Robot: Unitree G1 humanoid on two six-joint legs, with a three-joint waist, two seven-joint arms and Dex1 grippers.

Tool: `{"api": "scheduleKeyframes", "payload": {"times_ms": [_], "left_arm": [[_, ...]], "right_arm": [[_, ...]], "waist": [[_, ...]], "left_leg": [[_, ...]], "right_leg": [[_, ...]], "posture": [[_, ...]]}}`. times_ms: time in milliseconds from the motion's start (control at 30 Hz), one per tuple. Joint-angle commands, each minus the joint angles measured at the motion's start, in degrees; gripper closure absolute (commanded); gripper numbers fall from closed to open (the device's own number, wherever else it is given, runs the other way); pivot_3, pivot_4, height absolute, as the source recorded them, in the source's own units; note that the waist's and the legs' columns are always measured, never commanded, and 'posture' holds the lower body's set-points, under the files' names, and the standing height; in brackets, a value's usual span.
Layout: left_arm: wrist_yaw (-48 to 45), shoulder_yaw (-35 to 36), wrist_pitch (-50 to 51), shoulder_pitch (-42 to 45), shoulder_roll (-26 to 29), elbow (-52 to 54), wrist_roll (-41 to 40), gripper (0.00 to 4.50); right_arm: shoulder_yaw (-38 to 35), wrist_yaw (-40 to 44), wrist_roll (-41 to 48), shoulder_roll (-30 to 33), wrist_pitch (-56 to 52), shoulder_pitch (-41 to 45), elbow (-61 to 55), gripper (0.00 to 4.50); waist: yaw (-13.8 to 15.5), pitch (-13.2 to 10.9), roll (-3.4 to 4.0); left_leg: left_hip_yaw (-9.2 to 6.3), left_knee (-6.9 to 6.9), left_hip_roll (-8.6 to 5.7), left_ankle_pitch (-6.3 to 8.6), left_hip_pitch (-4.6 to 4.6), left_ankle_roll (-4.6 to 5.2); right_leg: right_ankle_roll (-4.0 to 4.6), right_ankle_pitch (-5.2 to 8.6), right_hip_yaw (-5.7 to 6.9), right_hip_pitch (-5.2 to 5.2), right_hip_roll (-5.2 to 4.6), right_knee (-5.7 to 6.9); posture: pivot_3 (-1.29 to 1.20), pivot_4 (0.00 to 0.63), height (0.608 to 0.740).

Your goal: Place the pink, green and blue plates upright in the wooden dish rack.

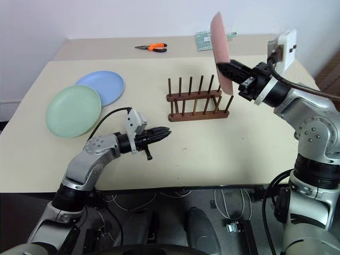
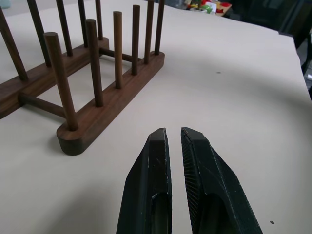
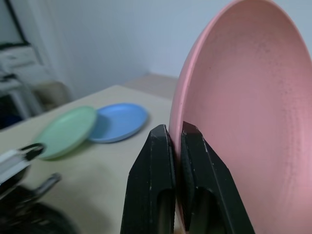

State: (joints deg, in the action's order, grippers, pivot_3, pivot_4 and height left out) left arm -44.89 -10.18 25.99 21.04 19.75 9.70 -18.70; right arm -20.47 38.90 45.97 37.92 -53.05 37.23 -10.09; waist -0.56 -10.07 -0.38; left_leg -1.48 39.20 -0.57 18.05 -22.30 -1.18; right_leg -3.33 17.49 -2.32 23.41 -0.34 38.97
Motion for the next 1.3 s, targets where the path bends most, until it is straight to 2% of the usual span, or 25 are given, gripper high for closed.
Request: {"api": "scheduleKeyframes", "payload": {"times_ms": [33,200,533,700,900,933,967,1133,1300], "left_arm": [[0.1,0.7,-0.8,0.2,0.1,2.5,-0.7,4.08],[0.5,0.8,-0.4,-0.2,0.1,3.3,-0.9,4.08],[0.9,0.9,0.1,-0.7,0.5,4.3,-1.5,4.08],[1.3,0.8,0.2,-1.1,0.7,4.9,-1.6,4.08],[1.7,0.8,0.3,-1.7,0.9,5.5,-1.5,4.08],[1.9,0.9,0.2,-1.7,0.9,5.6,-1.4,4.08],[2.0,0.9,0.3,-1.8,0.9,5.7,-1.4,4.08],[2.4,1.2,0.6,-2.3,1.1,6.4,-1.6,4.08],[3.4,2.6,1.3,-2.8,1.6,7.6,-2.0,4.08]], "right_arm": [[0.7,1.9,0.4,0.7,1.3,1.4,2.6,4.47],[2.1,3.4,-0.7,0.6,2.5,3.7,9.4,4.47],[1.0,10.4,4.4,2.7,-5.4,11.7,23.7,4.47],[5.2,17.6,0.6,5.7,-5.4,14.8,32.0,4.47],[8.5,21.0,-6.3,5.7,-0.5,20.1,44.7,4.47],[8.4,21.0,-7.0,5.4,0.3,20.6,46.4,3.82],[8.2,21.0,-7.6,5.1,1.0,21.2,47.8,3.58],[6.1,17.6,-10.4,3.1,8.0,22.1,49.1,1.22],[4.1,9.6,-15.9,3.7,21.2,21.5,46.5,1.22]], "waist": [[-0.1,0.0,0.00],[-0.2,0.0,0.01],[-0.2,0.0,0.01],[-0.3,0.0,0.02],[-0.3,0.0,0.02],[-0.3,0.0,0.02],[-0.3,0.0,0.02],[-0.2,0.0,0.03],[0.0,0.0,0.03]], "left_leg": [[0.00,0.00,0.00,0.00,0.00,0.00],[0.00,-0.03,0.00,-0.01,0.00,0.00],[0.01,-0.03,0.00,-0.02,0.01,0.03],[0.01,-0.05,0.00,-0.02,0.00,0.03],[0.03,-0.05,0.00,-0.02,0.02,0.03],[0.04,-0.05,0.00,-0.02,0.02,0.03],[0.04,-0.05,0.00,-0.02,0.02,0.03],[0.04,-0.06,0.00,-0.02,-0.09,0.03],[0.05,-0.06,0.00,-0.02,-0.12,0.03]], "right_leg": [[0.00,0.00,0.00,0.01,0.00,0.00],[0.00,0.00,0.01,0.03,0.02,0.03],[0.00,0.00,0.01,0.03,0.01,0.04],[0.00,0.00,0.01,0.03,0.00,0.02],[0.00,0.00,0.01,0.04,0.00,0.04],[0.00,0.00,0.01,0.04,0.00,0.03],[0.00,0.00,0.01,0.04,0.00,0.03],[0.00,0.00,0.01,0.16,-0.01,0.03],[0.00,0.00,0.01,0.17,-0.02,0.03]], "posture": [[0.00,0.150,0.740],[0.00,0.150,0.740],[0.00,0.150,0.740],[0.00,0.150,0.740],[0.00,0.150,0.740],[0.00,0.150,0.740],[0.00,0.150,0.740],[0.00,0.150,0.740],[0.00,0.150,0.740]]}}
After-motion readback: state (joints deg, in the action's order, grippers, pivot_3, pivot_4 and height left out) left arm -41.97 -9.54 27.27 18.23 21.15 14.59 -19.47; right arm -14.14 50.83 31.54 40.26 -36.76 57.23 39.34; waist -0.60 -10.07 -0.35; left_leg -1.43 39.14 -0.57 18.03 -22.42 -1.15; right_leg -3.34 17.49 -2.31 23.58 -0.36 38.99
